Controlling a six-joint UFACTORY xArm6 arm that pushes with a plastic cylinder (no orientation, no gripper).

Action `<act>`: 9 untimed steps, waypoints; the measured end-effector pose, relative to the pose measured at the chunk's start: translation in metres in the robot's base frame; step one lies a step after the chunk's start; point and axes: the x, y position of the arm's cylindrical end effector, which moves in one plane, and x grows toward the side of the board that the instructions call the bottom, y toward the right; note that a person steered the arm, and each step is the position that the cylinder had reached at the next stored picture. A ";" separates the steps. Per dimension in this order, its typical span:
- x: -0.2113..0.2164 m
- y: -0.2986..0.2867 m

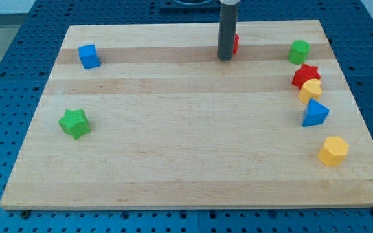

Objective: Move the red circle top left to the green circle

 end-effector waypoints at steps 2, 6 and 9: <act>0.000 -0.026; -0.024 -0.026; -0.033 0.092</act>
